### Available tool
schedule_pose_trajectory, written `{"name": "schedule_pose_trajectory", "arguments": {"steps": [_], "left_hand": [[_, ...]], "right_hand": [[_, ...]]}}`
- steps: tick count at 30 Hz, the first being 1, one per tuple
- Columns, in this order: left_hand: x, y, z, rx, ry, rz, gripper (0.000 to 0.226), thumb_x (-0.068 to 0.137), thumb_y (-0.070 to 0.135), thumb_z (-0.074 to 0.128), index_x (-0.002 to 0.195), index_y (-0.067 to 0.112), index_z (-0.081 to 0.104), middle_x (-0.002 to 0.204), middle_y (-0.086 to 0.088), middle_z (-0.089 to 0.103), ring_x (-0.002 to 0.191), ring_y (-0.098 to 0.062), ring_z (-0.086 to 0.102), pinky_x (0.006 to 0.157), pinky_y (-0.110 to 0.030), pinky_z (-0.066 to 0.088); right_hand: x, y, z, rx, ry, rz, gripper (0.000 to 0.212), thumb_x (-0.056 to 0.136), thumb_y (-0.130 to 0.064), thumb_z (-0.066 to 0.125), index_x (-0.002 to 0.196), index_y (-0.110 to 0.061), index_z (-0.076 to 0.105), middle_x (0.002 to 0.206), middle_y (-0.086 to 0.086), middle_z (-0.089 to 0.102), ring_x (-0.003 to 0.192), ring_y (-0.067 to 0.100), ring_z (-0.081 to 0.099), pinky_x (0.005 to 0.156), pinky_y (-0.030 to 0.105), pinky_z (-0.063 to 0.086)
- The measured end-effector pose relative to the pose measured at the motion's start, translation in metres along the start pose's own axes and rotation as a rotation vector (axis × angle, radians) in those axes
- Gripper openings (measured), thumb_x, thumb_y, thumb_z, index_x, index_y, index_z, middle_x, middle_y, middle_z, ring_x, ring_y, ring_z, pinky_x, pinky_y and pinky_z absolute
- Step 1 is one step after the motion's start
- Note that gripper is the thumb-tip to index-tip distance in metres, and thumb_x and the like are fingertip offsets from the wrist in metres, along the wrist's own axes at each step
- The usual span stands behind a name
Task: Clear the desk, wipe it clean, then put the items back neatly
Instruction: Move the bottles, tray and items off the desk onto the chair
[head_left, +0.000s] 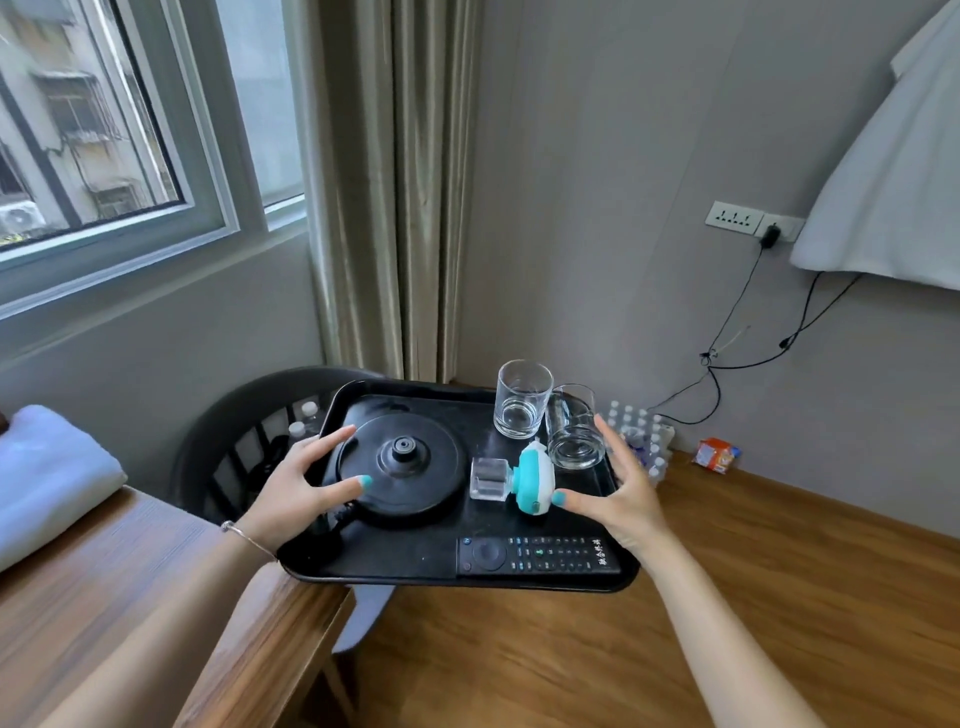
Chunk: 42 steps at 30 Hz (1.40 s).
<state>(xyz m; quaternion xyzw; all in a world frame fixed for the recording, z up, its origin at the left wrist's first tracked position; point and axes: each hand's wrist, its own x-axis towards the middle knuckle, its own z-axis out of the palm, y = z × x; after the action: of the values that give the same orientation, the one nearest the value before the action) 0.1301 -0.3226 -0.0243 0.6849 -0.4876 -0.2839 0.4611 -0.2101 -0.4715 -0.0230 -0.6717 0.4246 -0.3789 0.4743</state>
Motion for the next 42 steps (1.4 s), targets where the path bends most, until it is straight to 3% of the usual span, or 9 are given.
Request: {"name": "schedule_pose_trajectory", "arguments": {"steps": [4, 8, 12, 20, 27, 33, 36, 39, 42], "left_hand": [[0.028, 0.005, 0.023, -0.009, 0.063, 0.013, 0.068, 0.046, 0.063, 0.071, 0.109, 0.072, 0.049, 0.131, 0.007, 0.049, 0.123, -0.004, 0.042, 0.103, -0.021, 0.026], [0.05, 0.012, 0.047, -0.026, 0.136, -0.021, 0.084, 0.045, 0.062, 0.071, 0.125, 0.048, 0.05, 0.134, 0.003, 0.049, 0.124, -0.001, 0.041, 0.104, -0.015, 0.024], [0.071, 0.013, 0.068, -0.011, 0.206, -0.047, 0.084, 0.046, 0.062, 0.07, 0.126, 0.046, 0.048, 0.132, 0.002, 0.048, 0.119, 0.006, 0.04, 0.095, 0.002, 0.022], [0.083, 0.0, 0.085, 0.02, 0.352, -0.142, 0.09, 0.05, 0.062, 0.072, 0.135, 0.04, 0.048, 0.141, 0.003, 0.045, 0.133, -0.006, 0.038, 0.11, -0.022, 0.024], [0.087, -0.029, 0.098, 0.05, 0.47, -0.216, 0.087, 0.052, 0.063, 0.069, 0.133, 0.041, 0.048, 0.141, 0.004, 0.041, 0.126, 0.015, 0.029, 0.097, 0.003, 0.017], [0.101, -0.058, 0.105, 0.037, 0.545, -0.24, 0.085, 0.055, 0.061, 0.07, 0.134, 0.043, 0.044, 0.144, 0.005, 0.038, 0.136, 0.004, 0.027, 0.104, -0.005, 0.018], [0.102, -0.069, 0.108, 0.033, 0.568, -0.266, 0.085, 0.058, 0.059, 0.07, 0.137, 0.045, 0.041, 0.141, 0.01, 0.036, 0.134, 0.012, 0.025, 0.104, -0.003, 0.018], [0.1, -0.079, 0.116, 0.047, 0.618, -0.295, 0.087, 0.059, 0.055, 0.073, 0.139, 0.043, 0.04, 0.136, 0.021, 0.035, 0.128, 0.022, 0.024, 0.102, 0.001, 0.018], [0.097, -0.094, 0.125, 0.039, 0.681, -0.333, 0.089, 0.06, 0.055, 0.072, 0.141, 0.042, 0.038, 0.142, 0.012, 0.035, 0.137, 0.008, 0.026, 0.108, -0.008, 0.019]], "right_hand": [[0.047, 0.017, -0.017, 0.008, -0.059, -0.006, 0.103, 0.058, -0.007, 0.093, 0.141, -0.036, 0.041, 0.131, -0.027, 0.045, 0.108, -0.031, 0.038, 0.082, -0.007, 0.033], [0.095, 0.024, -0.036, -0.011, -0.126, -0.054, 0.101, 0.058, -0.008, 0.093, 0.138, -0.041, 0.042, 0.129, -0.034, 0.044, 0.109, -0.034, 0.038, 0.084, -0.007, 0.031], [0.143, 0.032, -0.049, -0.014, -0.206, -0.085, 0.102, 0.058, -0.013, 0.094, 0.14, -0.043, 0.041, 0.131, -0.035, 0.044, 0.117, -0.027, 0.039, 0.091, -0.003, 0.032], [0.21, 0.057, -0.036, -0.013, -0.36, -0.094, 0.107, 0.052, -0.033, 0.094, 0.144, -0.042, 0.04, 0.143, -0.024, 0.045, 0.129, -0.014, 0.04, 0.099, 0.006, 0.033], [0.255, 0.077, 0.0, -0.01, -0.474, -0.15, 0.105, 0.054, -0.032, 0.092, 0.146, -0.035, 0.04, 0.141, -0.028, 0.044, 0.128, -0.019, 0.037, 0.097, -0.003, 0.029], [0.293, 0.098, 0.032, 0.009, -0.555, -0.16, 0.107, 0.053, -0.046, 0.093, 0.145, -0.036, 0.041, 0.141, -0.028, 0.047, 0.133, -0.006, 0.041, 0.112, 0.022, 0.033], [0.308, 0.11, 0.046, 0.009, -0.611, -0.156, 0.109, 0.053, -0.051, 0.091, 0.147, -0.035, 0.039, 0.144, -0.027, 0.046, 0.136, -0.001, 0.042, 0.114, 0.033, 0.034], [0.32, 0.122, 0.061, 0.004, -0.655, -0.159, 0.104, 0.057, -0.042, 0.091, 0.147, -0.036, 0.039, 0.146, -0.023, 0.045, 0.137, 0.001, 0.041, 0.116, 0.038, 0.034], [0.331, 0.139, 0.077, 0.02, -0.695, -0.17, 0.101, 0.059, -0.028, 0.09, 0.146, -0.034, 0.039, 0.148, -0.013, 0.046, 0.137, 0.003, 0.042, 0.116, 0.04, 0.034]]}}
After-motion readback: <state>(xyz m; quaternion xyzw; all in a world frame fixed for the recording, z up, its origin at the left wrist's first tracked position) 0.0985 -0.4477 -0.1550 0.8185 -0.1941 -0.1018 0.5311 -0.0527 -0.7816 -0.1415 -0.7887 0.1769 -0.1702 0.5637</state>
